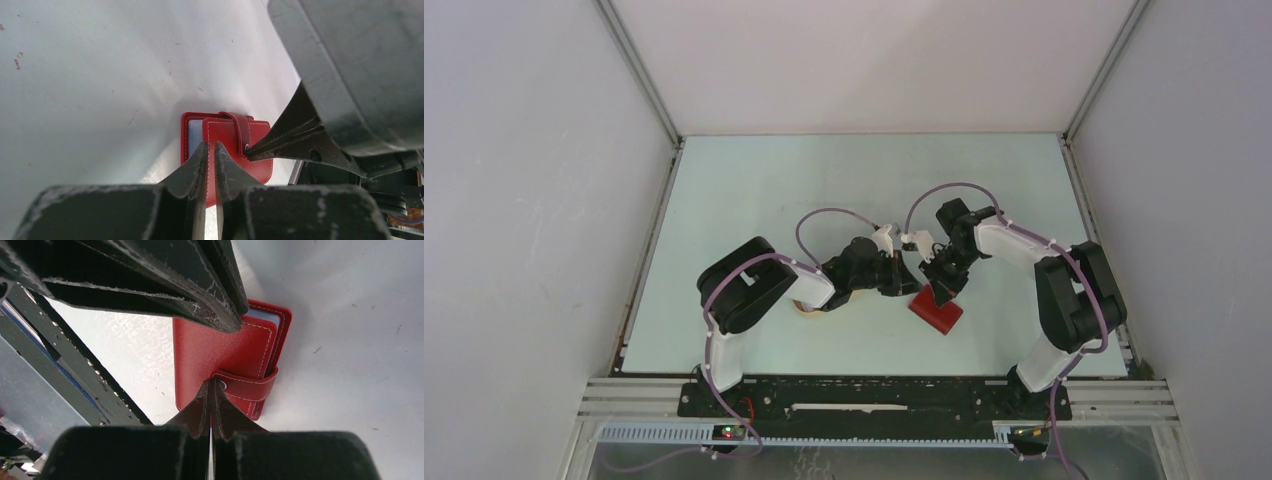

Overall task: Put the credit cards into the card holder
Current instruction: Close the card holder at the center of the board.

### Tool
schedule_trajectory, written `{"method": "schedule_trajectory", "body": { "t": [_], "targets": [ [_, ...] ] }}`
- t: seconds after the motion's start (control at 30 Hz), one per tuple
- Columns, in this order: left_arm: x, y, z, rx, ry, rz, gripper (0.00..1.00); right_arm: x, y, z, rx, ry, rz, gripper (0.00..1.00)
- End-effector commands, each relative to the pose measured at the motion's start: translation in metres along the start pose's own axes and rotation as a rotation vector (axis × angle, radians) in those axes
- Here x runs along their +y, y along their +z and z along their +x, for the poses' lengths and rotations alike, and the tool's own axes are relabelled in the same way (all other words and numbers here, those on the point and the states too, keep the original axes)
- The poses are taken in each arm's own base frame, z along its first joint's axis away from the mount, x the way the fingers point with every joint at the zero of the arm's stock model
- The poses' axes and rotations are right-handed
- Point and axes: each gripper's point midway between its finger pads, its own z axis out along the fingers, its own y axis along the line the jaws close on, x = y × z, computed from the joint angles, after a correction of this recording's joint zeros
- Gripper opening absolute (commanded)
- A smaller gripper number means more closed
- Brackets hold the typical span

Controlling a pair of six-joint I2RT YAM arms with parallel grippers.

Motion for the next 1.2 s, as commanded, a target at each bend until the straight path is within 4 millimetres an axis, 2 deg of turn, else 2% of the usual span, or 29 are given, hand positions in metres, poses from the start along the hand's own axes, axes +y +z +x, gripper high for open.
{"method": "schedule_trajectory", "body": {
  "t": [0.0,0.13,0.2,0.23,0.33,0.37,0.47,0.67,0.83,0.9,0.97,1.03,1.1,1.17],
  "targets": [
    [-0.010,-0.004,-0.001,-0.011,0.008,0.042,0.13,-0.016,0.019,0.016,0.076,0.022,0.045,0.00],
    [-0.011,-0.004,-0.002,-0.014,0.009,0.044,0.14,-0.015,0.020,0.017,0.085,0.035,0.024,0.00],
    [-0.011,-0.005,-0.003,-0.020,0.011,0.047,0.14,-0.009,0.017,0.011,0.056,0.035,-0.013,0.00],
    [-0.012,-0.006,-0.003,-0.023,0.011,0.047,0.14,-0.006,0.013,0.007,0.034,0.034,-0.031,0.05],
    [-0.015,-0.010,-0.007,-0.037,0.023,0.048,0.18,0.006,-0.005,-0.007,-0.055,0.005,-0.078,0.31],
    [-0.017,-0.012,-0.008,-0.043,0.031,0.050,0.20,0.010,-0.016,-0.013,-0.099,-0.016,-0.082,0.39],
    [-0.023,-0.019,-0.016,-0.072,0.058,0.054,0.27,0.020,-0.039,-0.020,-0.188,-0.052,-0.100,0.51],
    [-0.038,-0.044,-0.032,-0.138,0.152,0.036,0.32,0.024,-0.084,-0.029,-0.364,-0.096,-0.053,0.55],
    [-0.049,-0.072,-0.040,-0.175,0.298,-0.028,0.34,0.020,-0.145,-0.044,-0.588,-0.156,0.124,0.62],
    [-0.055,-0.086,-0.044,-0.190,0.378,-0.072,0.35,0.015,-0.173,-0.050,-0.681,-0.159,0.230,0.74],
    [-0.058,-0.101,-0.048,-0.202,0.457,-0.126,0.36,0.020,-0.190,-0.053,-0.749,-0.198,0.257,0.97],
    [-0.060,-0.119,-0.055,-0.233,0.523,-0.178,0.37,0.024,-0.188,-0.053,-0.779,-0.144,0.206,1.00],
    [-0.061,-0.138,-0.063,-0.276,0.562,-0.216,0.39,0.035,-0.173,-0.051,-0.753,-0.145,0.085,1.00],
    [-0.064,-0.161,-0.073,-0.340,0.583,-0.251,0.51,0.044,-0.152,-0.045,-0.699,-0.117,-0.052,1.00]
  ]
}}
